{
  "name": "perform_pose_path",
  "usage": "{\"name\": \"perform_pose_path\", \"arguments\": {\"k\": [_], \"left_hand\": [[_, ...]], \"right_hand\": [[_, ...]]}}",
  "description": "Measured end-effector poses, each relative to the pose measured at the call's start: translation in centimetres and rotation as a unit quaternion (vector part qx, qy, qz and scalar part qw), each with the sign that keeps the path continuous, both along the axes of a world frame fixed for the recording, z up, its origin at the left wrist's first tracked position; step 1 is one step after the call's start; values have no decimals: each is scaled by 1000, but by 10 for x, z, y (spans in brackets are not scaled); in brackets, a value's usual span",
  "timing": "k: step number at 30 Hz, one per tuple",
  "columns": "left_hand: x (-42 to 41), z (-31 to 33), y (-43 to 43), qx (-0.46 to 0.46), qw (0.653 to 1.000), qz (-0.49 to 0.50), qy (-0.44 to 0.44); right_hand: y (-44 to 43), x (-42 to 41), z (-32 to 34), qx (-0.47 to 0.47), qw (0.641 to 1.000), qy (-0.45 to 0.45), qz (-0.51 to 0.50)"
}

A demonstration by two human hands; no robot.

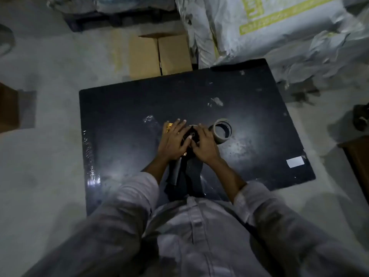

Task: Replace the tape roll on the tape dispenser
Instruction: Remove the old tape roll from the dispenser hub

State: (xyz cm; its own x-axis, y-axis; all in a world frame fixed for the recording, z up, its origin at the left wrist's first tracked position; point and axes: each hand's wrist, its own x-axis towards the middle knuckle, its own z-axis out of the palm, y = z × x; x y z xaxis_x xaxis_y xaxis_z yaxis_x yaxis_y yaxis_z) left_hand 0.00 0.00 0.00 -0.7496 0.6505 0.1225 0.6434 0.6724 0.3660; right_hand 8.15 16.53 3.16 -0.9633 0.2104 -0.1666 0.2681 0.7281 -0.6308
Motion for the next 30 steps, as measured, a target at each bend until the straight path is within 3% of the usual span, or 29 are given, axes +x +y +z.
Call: {"name": "perform_pose_path", "arguments": {"k": [11,30], "left_hand": [[-15,7,-5,68,997,30,-39],[-33,-1,4,-7,998,16,-64]], "right_hand": [[10,2,1,-80,996,-31,6],[22,0,-3,-171,984,-25,-52]]}}
